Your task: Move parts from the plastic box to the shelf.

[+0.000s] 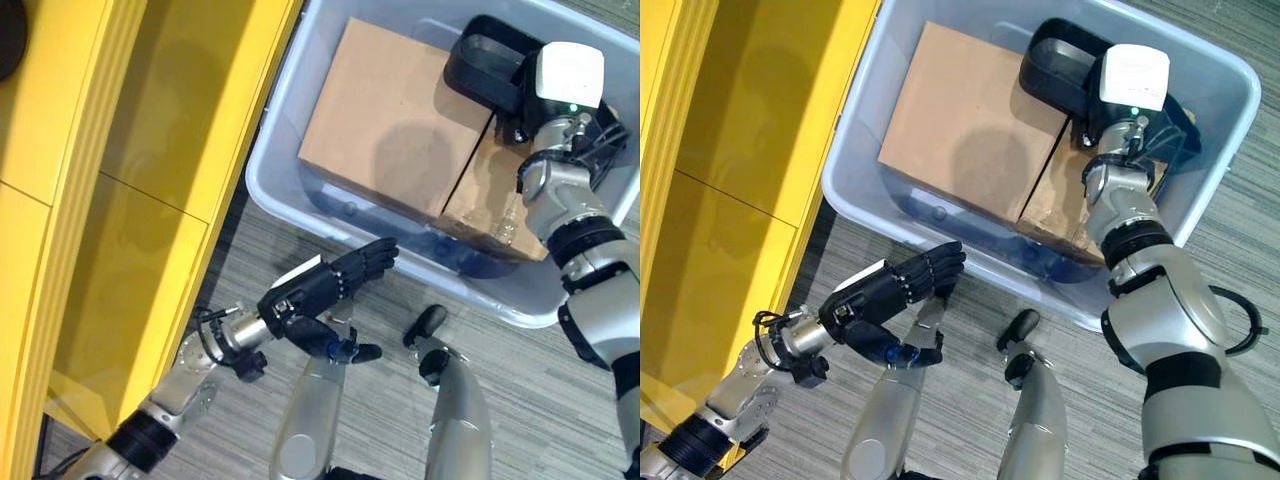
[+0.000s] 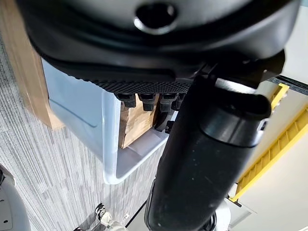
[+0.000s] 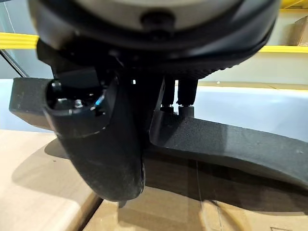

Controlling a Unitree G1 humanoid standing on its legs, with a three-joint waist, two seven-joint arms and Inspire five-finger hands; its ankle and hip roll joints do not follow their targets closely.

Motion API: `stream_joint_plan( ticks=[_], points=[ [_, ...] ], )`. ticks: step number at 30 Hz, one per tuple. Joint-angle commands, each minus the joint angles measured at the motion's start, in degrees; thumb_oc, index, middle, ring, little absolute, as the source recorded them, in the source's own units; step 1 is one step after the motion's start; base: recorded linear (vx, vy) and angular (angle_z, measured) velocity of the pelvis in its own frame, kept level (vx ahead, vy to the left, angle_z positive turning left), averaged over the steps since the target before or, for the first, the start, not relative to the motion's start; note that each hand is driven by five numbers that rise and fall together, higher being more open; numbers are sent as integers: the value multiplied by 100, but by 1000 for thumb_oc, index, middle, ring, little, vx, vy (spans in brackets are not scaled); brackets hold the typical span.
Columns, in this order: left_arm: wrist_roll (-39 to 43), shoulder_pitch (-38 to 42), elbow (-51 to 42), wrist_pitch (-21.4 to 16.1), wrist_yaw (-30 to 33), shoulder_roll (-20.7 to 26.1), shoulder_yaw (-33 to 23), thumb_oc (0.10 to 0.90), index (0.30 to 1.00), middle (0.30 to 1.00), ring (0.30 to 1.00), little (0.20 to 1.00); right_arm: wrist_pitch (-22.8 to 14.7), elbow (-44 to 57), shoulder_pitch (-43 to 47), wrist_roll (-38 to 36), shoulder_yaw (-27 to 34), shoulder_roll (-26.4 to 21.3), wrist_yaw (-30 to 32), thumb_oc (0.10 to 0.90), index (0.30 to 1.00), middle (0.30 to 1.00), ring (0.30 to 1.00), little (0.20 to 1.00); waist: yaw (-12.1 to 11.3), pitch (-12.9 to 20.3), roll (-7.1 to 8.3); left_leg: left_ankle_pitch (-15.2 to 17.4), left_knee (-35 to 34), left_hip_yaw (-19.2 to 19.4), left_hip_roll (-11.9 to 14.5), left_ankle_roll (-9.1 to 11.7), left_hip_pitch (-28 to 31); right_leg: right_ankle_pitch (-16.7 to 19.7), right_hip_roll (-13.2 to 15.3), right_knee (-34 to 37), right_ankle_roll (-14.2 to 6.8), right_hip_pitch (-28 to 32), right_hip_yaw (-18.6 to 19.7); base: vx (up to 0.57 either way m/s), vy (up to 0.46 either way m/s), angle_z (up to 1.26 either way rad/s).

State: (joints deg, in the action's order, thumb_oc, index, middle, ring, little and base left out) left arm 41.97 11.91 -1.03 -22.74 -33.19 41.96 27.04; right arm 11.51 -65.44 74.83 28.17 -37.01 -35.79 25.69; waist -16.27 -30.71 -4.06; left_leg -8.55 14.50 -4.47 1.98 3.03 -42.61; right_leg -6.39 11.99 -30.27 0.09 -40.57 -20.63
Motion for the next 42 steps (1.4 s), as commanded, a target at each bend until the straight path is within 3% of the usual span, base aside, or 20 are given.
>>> stream_joint_plan(
  ticks=[1, 4, 6, 10, 11, 17, 21, 25, 29, 33, 35, 37, 39, 42],
  points=[
    [81, 75, -569, -575, -331, -191, 20, 900, 1000, 1000, 1000, 1000, 240, -651, -804, 27, -266, -312, -449, 400, 300, 300, 300, 300, -58, 92, -297, 546, -90, 422, -119, -215, 223, -226, -359, -11, -226, 318, -17, -44, -28, 0],
    [147, 29, -664, -599, -409, -157, -5, 900, 1000, 1000, 1000, 1000, 165, -519, -876, 85, -180, -321, 117, 400, 300, 300, 300, 300, -16, 92, -289, 555, -210, 453, -120, -213, 497, -182, -407, 198, -239, 562, 43, -34, -11, -1],
    [186, 19, -736, -630, -472, -105, -26, 900, 1000, 1000, 1000, 1000, 166, -330, -901, 588, -123, -303, 702, 400, 300, 300, 300, 300, 21, 92, -265, 587, -288, 484, -137, -221, 755, -134, -436, 398, -266, 813, 92, -30, -18, -5],
    [293, -24, -840, -642, -589, -31, -120, 900, 1000, 1000, 1000, 1000, 213, 17, -881, 842, -270, -329, 1185, 400, 300, 300, 300, 300, 65, 92, -215, 579, -538, 567, -115, -199, 1252, -23, -497, 841, -322, 1311, 163, -23, 1, -4],
    [336, -39, -937, -615, -631, 1, -211, 900, 1000, 1000, 1000, 1000, 200, 225, -822, 886, -322, -379, 1288, 400, 300, 300, 300, 300, 87, 92, -217, 442, -686, 620, -76, -214, 1400, 154, -531, 1117, -283, 1491, 128, -52, 62, -4],
    [591, -290, -1290, -521, -999, 137, -454, 900, 1000, 1000, 1000, 1000, 120, 1209, -980, 931, -250, -736, 1484, 400, 300, 300, 300, 300, 224, 92, -170, 453, -1223, 762, -29, -164, 2713, 307, -502, 1883, -381, 2790, 305, 11, 104, -19],
    [654, -381, -1377, -511, -942, 134, -534, 900, 1000, 1000, 1000, 1000, -204, 2129, -1533, 1060, -20, -894, 1347, 400, 300, 300, 300, 300, 331, 651, 38, 422, -1620, 834, 46, -114, 3392, 516, -444, 2518, -525, 3556, 341, 128, 82, -10],
    [782, -390, -1300, -456, -1016, 135, -505, 900, 1000, 1000, 1000, 1000, -451, 2858, -1814, 1378, 98, -989, 928, 400, 300, 300, 300, 300, 465, 1087, 164, 381, -1808, 941, 170, -72, 3757, 665, -383, 2806, -607, 3911, 378, 114, 73, -11],
    [614, -571, -1232, -677, -541, 191, -625, 900, 1000, 1000, 1000, 1000, -784, 3939, -2301, 1487, 276, -1095, 493, 400, 300, 300, 300, 300, 602, 1498, 276, 416, -1889, 1048, 232, -51, 4079, 760, -326, 3008, -684, 4219, 398, 117, 56, -9],
    [543, -857, -1184, -794, -529, 181, -876, 900, 1000, 1000, 1000, 1000, -987, 4742, -2989, 1125, 550, -1139, -258, 400, 300, 300, 300, 300, 699, 1794, 399, 483, -1910, 1117, 271, -51, 4286, 786, -300, 3125, -713, 4428, 429, 96, -9, -3],
    [14, -1077, -1137, -954, -14, 170, -1171, 900, 1000, 1000, 1000, 1000, -1067, 5420, -3437, 217, 697, -1179, -1033, 400, 300, 300, 300, 300, 798, 1936, 465, 522, -1915, 1180, 328, -30, 4459, 780, -296, 3168, -712, 4576, 450, 50, 3, -22],
    [-410, -1155, -1091, -1141, 325, 152, -1325, 900, 1000, 1000, 1000, 1000, -1074, 5687, -3618, 72, 789, -1192, -1334, 400, 300, 300, 300, 300, 855, 1991, 496, 540, -1927, 1211, 344, -30, 4535, 793, -291, 3202, -724, 4634, 481, 15, 2, -21],
    [-1581, -1256, -1042, -1389, 1211, 139, -1702, 900, 1000, 1000, 1000, 1000, -1035, 6210, -4118, -568, 1130, -1227, -2014, 400, 300, 300, 300, 300, 977, 2102, 554, 566, -1950, 1254, 382, -23, 4687, 835, -285, 3261, -738, 4744, 541, 19, -16, -15],
    [-3034, -1263, -1103, -1656, 2378, 32, -2169, 900, 1000, 1000, 1000, 1000, -940, 6945, -4822, -593, 1645, -1270, -2707, 400, 300, 300, 300, 300, 1106, 2222, 623, 623, -1950, 1273, 399, -17, 4827, 857, -291, 3295, -739, 4827, 628, 22, -48, -11]
  ],
)
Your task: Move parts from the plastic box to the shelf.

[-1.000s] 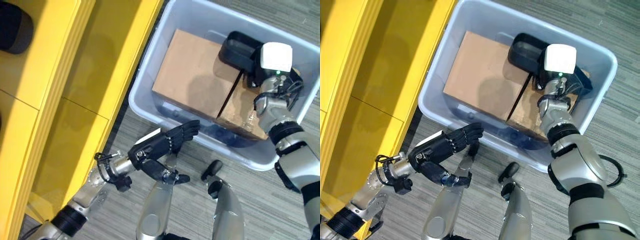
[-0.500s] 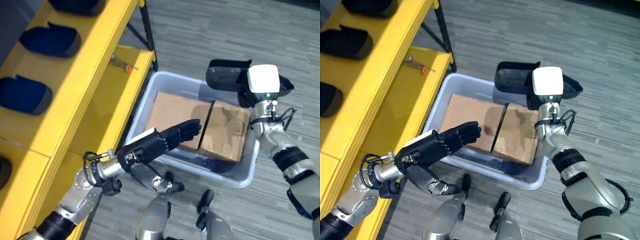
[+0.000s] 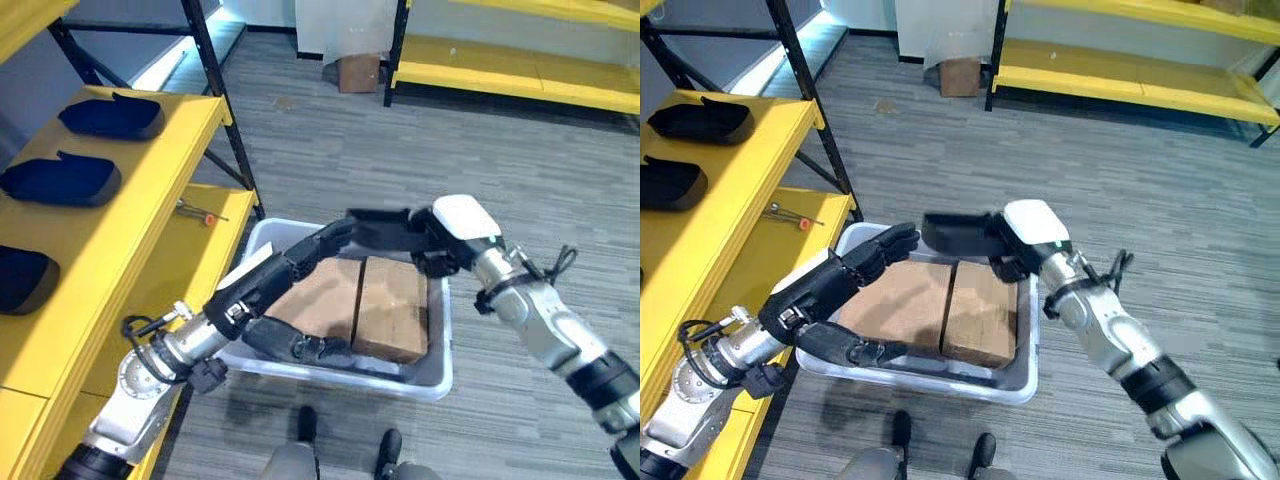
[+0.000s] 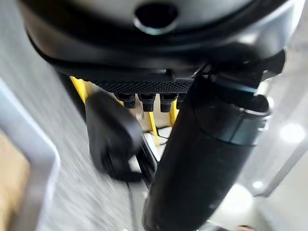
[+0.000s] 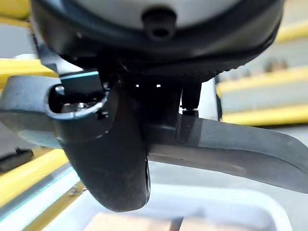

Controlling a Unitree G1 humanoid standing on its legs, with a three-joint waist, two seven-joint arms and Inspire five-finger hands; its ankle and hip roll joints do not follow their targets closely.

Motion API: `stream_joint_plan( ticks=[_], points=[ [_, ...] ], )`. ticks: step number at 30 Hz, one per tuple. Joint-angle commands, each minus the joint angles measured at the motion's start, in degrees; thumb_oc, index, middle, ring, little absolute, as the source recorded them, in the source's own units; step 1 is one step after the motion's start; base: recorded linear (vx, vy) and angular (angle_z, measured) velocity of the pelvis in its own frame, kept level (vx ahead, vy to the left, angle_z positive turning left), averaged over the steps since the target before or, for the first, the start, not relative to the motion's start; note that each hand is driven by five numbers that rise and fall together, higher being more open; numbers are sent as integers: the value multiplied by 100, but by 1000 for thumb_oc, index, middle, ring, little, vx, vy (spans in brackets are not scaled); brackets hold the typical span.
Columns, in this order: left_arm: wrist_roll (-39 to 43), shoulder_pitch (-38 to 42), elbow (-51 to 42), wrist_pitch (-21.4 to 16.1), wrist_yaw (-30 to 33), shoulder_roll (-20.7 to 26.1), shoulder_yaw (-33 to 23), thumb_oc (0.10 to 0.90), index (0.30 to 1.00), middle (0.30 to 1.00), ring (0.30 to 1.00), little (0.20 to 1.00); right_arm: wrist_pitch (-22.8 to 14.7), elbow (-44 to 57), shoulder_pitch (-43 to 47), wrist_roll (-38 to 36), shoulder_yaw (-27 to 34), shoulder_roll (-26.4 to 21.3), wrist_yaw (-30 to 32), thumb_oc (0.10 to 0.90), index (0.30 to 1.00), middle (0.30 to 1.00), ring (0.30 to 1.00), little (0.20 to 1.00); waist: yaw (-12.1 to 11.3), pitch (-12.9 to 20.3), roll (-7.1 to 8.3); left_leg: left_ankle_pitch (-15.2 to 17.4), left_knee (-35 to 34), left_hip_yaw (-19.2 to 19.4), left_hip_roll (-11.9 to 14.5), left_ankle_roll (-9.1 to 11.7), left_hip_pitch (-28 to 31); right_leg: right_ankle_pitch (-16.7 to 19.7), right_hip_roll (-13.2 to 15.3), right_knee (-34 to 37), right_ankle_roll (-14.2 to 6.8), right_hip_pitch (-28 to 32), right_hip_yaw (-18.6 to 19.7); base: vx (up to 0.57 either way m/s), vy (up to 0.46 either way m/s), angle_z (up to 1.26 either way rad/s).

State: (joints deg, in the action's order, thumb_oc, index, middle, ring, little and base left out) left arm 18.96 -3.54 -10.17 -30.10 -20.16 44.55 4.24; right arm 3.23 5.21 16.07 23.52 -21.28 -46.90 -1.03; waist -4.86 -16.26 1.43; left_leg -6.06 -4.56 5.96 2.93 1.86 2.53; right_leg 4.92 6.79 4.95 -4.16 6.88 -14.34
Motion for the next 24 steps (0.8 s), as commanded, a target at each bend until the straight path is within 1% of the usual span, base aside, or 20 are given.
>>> stream_joint_plan(
  ticks=[1, 2, 3, 4, 8, 10, 14, 17, 18, 19, 21, 22, 24],
  points=[
    [-1519, 389, -133, -998, 1659, -203, 36, 900, 1000, 1000, 1000, 1000, 64, 19, 996, 20, 83, -129, -289, 400, 300, 300, 300, 300, 4, 823, 102, 396, -44, 250, 314, 105, 363, -292, 229, -236, -315, 110, 38, 25, -64, -13],
    [-1997, 480, -83, -1089, 1987, -90, -48, 900, 1000, 1000, 1000, 1000, 296, 141, 1017, 55, 95, -199, -537, 400, 300, 300, 300, 300, 36, 871, 127, 413, -44, 266, 322, 118, 402, -294, 224, -219, -315, 134, 59, 32, -77, -20],
    [-2453, 546, -81, -1097, 2401, 48, -103, 900, 1000, 1000, 1000, 1000, 463, 154, 1021, 111, 106, -254, -643, 400, 300, 300, 300, 300, 65, 904, 142, 429, -44, 280, 335, 125, 442, -296, 225, -211, -323, 159, 74, 27, -67, -19],
    [-2548, 598, -71, -1091, 2546, 132, -118, 900, 1000, 1000, 1000, 1000, 561, 122, 1056, 137, 114, -278, -723, 400, 300, 300, 300, 300, 80, 924, 151, 439, -44, 289, 340, 129, 461, -296, 225, -206, -328, 170, 83, 31, -54, -18],
    [-2809, 709, -44, -1116, 2669, 255, -153, 900, 1000, 1000, 1000, 1000, 622, -142, 1219, 117, 90, -285, -957, 400, 300, 300, 300, 300, 94, 972, 172, 455, -44, 293, 350, 136, 510, -306, 215, -207, -325, 205, 102, 27, -38, -5],
    [-2719, 765, -12, -1159, 2578, 297, -112, 900, 1000, 1000, 1000, 1000, 556, -182, 1306, 85, 96, -320, -1057, 400, 300, 300, 300, 300, 116, 991, 182, 462, -44, 297, 361, 143, 529, -310, 204, -205, -318, 215, 115, 23, -38, 2],
    [-3061, 865, 31, -1195, 2466, 316, 17, 900, 1000, 1000, 1000, 1000, 395, -95, 1409, 60, 75, -269, -1248, 400, 300, 300, 300, 300, 162, 1007, 174, 480, -44, 314, 376, 144, 552, -311, 196, -211, -319, 205, 164, 0, 0, 0],
    [-3163, 956, 80, -1195, 2349, 385, 147, 900, 1000, 1000, 1000, 1000, 372, -4, 1571, 3, -35, -257, -1344, 400, 300, 300, 300, 300, 184, 1017, 170, 486, -43, 334, 379, 148, 566, -300, 189, -198, -321, 200, 196, 7, -13, -7],
    [-3155, 1051, 99, -1191, 2158, 438, 277, 900, 1000, 1000, 1000, 1000, 350, 47, 1693, 20, -116, -256, -1351, 400, 300, 300, 300, 300, 209, 1028, 158, 490, -42, 349, 382, 149, 574, -295, 186, -189, -321, 199, 215, 5, -2, -10],
    [-3155, 1051, 99, -1191, 2158, 438, 277, 900, 1000, 1000, 1000, 1000, 350, 47, 1693, 20, -116, -256, -1351, 400, 300, 300, 300, 300, 209, 1028, 158, 490, -42, 349, 382, 149, 574, -295, 186, -189, -321, 199, 215, 8, 1, -8],
    [-2965, 1169, 45, -1015, 1986, 584, 447, 900, 1000, 1000, 1000, 1000, 348, 97, 2010, 6, -299, -247, -1383, 400, 300, 300, 300, 300, 218, 1050, 125, 493, -31, 369, 380, 155, 581, -292, 180, -182, -320, 193, 254, 7, 7, -5],
    [-3009, 1207, 53, -951, 1995, 627, 477, 900, 1000, 1000, 1000, 1000, 360, 112, 2114, -32, -359, -229, -1431, 400, 300, 300, 300, 300, 228, 1051, 110, 499, -28, 375, 378, 153, 585, -291, 180, -187, -321, 187, 267, 8, 7, -6],
    [-2949, 1240, 102, -956, 1964, 655, 518, 900, 1000, 1000, 1000, 1000, 380, 182, 2183, -68, -397, -220, -1435, 400, 300, 300, 300, 300, 235, 1051, 100, 500, -27, 375, 376, 154, 587, -288, 179, -188, -320, 181, 284, 9, 6, -8]
  ],
)
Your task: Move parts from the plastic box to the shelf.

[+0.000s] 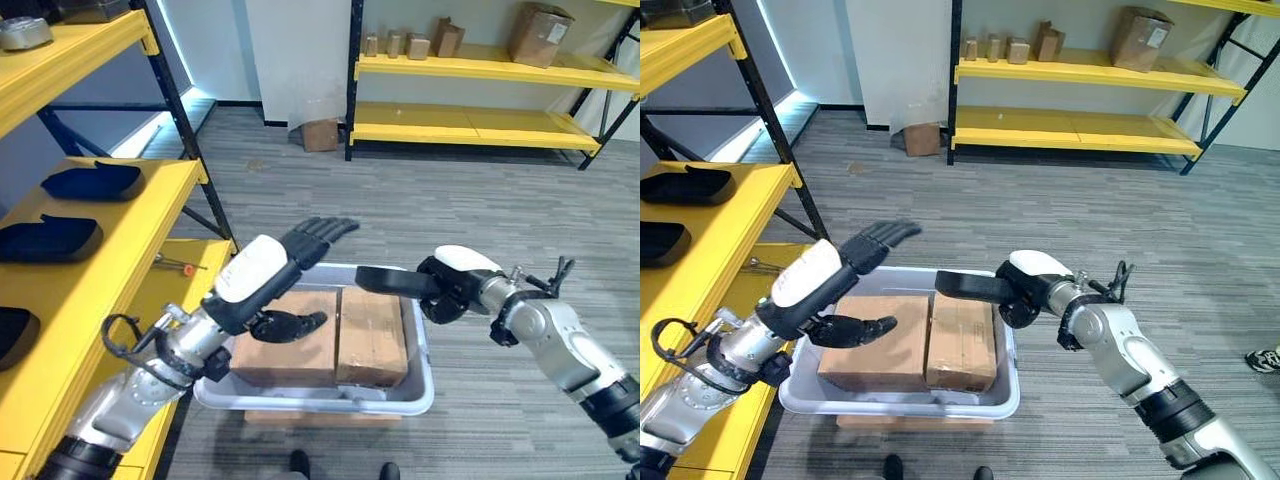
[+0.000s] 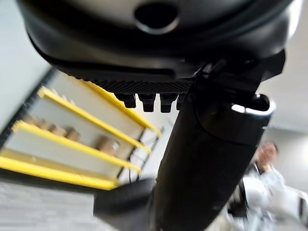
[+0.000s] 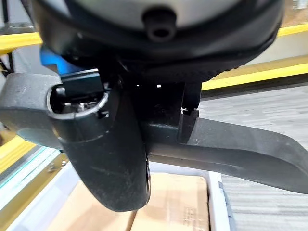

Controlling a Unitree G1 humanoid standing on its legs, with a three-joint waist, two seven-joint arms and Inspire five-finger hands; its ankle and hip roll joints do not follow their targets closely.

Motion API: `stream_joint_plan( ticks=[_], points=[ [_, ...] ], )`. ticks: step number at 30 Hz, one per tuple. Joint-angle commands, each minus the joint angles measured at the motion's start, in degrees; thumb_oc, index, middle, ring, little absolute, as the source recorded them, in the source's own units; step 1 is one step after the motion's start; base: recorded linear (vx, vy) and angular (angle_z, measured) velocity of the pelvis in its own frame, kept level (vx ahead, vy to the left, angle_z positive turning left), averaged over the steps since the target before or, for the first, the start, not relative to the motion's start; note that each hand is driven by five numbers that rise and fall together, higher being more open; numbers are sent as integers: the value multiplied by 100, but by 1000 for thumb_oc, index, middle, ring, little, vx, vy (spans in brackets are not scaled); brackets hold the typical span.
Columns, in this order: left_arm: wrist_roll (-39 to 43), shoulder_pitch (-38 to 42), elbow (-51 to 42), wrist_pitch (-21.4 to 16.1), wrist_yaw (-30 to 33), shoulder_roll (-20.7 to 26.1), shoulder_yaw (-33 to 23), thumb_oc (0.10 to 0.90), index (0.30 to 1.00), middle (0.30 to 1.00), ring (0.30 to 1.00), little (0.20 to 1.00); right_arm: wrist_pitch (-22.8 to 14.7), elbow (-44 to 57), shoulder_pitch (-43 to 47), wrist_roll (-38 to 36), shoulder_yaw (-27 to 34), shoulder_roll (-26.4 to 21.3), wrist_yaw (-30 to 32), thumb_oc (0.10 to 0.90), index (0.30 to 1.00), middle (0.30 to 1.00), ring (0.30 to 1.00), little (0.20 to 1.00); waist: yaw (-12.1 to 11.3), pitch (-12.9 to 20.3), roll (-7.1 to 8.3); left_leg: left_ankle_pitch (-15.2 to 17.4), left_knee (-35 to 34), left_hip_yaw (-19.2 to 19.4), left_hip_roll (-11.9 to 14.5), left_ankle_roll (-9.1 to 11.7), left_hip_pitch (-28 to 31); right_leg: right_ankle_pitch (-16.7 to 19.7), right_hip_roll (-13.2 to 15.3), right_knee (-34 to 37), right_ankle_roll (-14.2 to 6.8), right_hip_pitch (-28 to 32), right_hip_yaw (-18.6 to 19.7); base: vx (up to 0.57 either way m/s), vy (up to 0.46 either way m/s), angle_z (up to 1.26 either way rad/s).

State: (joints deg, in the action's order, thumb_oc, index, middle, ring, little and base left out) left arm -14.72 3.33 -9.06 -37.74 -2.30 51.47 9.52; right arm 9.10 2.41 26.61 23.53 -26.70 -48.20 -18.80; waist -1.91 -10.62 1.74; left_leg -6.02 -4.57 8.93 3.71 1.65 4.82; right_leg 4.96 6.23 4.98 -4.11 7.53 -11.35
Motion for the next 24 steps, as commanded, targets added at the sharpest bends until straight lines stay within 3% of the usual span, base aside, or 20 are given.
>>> stream_joint_plan(
  ticks=[1, 10, 14, 24],
  points=[
    [341, 541, -43, -160, 150, -29, -15, 900, 1000, 1000, 1000, 1000, -174, 601, 1241, -117, 77, -58, 329, 400, 300, 300, 300, 300, -67, 488, 59, 500, -21, 85, 298, 174, 359, -295, 235, -188, -319, 117, -5, 13, 7, -7],
    [79, 529, -3, -100, 235, -43, -18, 900, 1000, 1000, 1000, 1000, -232, 1342, 1397, 48, -121, 78, 106, 400, 300, 300, 300, 300, -62, 490, 16, 514, -20, 87, 292, 164, 353, -296, 245, -193, -314, 86, 42, 2, 2, -1],
    [-277, 535, -24, 179, 325, 34, 62, 900, 1000, 1000, 1000, 1000, -214, 1500, 1538, 38, -334, 146, 92, 400, 300, 300, 300, 300, -70, 499, 10, 523, -14, 105, 281, 158, 349, -303, 249, -209, -322, 66, 62, 0, 0, 0],
    [-496, 356, 32, 347, 621, 7, -110, 900, 1000, 1000, 1000, 1000, -532, 1597, 1376, 402, -555, 295, 174, 400, 300, 300, 300, 300, -133, 481, -8, 525, -10, 74, 290, 158, 340, -314, 248, -211, -306, 54, 73, 0, 0, 0]
  ],
)
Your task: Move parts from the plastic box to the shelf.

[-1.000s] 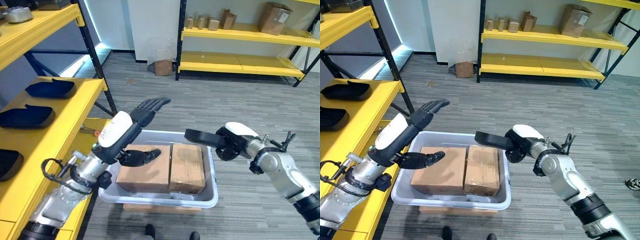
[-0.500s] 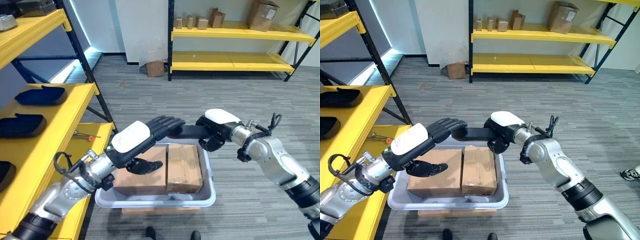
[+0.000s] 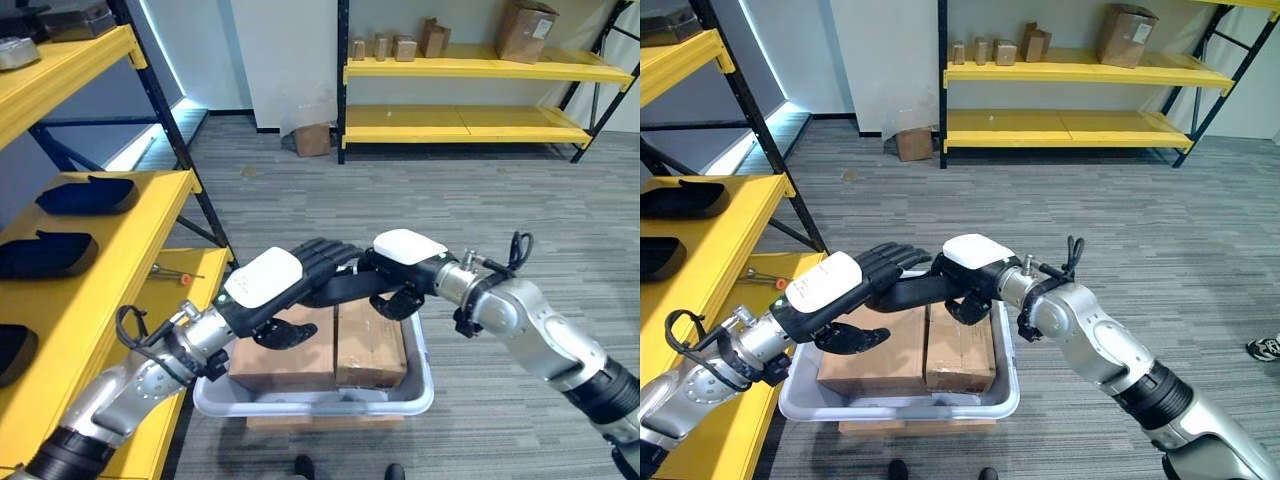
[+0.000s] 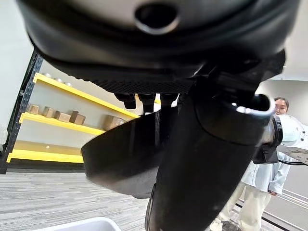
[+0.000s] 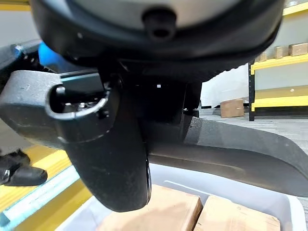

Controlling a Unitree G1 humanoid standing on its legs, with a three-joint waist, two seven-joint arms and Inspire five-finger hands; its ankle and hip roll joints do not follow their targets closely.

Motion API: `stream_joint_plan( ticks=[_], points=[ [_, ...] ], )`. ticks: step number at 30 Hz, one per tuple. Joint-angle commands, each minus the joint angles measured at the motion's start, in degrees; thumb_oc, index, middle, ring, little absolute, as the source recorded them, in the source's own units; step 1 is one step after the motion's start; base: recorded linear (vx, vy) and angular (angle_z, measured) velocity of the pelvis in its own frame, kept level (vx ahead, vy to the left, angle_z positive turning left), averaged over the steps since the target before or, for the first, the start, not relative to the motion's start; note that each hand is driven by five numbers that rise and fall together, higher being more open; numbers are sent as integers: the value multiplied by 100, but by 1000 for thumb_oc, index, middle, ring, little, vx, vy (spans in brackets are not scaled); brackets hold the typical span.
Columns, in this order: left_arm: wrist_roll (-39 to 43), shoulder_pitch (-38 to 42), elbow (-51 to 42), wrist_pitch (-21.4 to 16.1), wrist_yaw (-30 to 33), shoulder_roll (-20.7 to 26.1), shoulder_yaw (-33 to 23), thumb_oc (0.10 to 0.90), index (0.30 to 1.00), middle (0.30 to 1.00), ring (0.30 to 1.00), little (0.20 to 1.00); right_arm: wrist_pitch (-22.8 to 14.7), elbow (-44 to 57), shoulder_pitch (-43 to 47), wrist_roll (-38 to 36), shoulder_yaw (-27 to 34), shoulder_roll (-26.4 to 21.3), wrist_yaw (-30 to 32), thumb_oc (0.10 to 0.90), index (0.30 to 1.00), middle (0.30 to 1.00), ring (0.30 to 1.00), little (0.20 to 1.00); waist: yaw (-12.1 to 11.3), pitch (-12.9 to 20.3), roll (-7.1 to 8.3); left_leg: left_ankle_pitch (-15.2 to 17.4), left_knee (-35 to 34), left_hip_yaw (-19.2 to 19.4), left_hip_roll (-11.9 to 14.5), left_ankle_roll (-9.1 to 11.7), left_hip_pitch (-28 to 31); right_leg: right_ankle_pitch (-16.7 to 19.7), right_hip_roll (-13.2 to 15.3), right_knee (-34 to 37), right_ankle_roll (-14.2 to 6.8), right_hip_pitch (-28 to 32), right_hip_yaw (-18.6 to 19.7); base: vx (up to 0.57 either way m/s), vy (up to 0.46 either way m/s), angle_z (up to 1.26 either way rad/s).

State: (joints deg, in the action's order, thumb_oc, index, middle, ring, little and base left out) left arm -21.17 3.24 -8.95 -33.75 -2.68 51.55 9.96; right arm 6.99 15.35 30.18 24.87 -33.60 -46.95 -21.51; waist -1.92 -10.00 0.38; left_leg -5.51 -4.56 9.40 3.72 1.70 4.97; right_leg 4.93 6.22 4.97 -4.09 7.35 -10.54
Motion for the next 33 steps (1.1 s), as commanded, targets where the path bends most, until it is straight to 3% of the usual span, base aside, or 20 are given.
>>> stream_joint_plan(
  ticks=[1, 10, 22, 28, 33],
  points=[
    [176, 347, 64, -20, 700, -28, -165, 900, 1000, 1000, 1000, 1000, -361, 291, 971, 322, 138, 182, 504, 400, 300, 300, 300, 300, -130, 419, 124, 480, -12, 23, 291, 147, 328, -316, 248, -212, -305, 70, -5, 0, 0, 0],
    [387, 106, 211, 428, 444, -376, -276, 900, 1000, 1000, 1000, 1000, -451, 235, 936, 984, 340, 195, 1049, 400, 300, 300, 300, 300, -172, 422, 132, 494, -6, -20, 298, 144, 313, -352, 238, -234, -285, 54, 2, 0, 0, 0],
    [568, 83, 250, 374, 154, -754, -90, 900, 1000, 1000, 1000, 1000, -774, 448, 702, 636, 520, 252, 1149, 400, 300, 300, 300, 300, -130, 433, 141, 500, 12, -41, 307, 139, 302, -408, 187, -294, -230, 25, 56, 0, 0, 0],
    [212, 232, 221, 466, 535, -814, 117, 900, 1000, 1000, 1000, 1000, -1013, 174, 662, 689, 328, 487, 1307, 400, 300, 300, 300, 300, -130, 427, 127, 513, 6, -46, 312, 133, 324, -422, 186, -291, -223, 39, 70, 0, 0, 0],
    [-169, 364, 129, 511, 806, -731, 122, 900, 1000, 1000, 1000, 1000, -1004, 58, 684, 645, 182, 540, 1346, 400, 300, 300, 300, 300, -164, 432, 126, 514, -3, -71, 306, 129, 334, -414, 198, -274, -238, 66, 40, 0, 0, 0]
  ],
)
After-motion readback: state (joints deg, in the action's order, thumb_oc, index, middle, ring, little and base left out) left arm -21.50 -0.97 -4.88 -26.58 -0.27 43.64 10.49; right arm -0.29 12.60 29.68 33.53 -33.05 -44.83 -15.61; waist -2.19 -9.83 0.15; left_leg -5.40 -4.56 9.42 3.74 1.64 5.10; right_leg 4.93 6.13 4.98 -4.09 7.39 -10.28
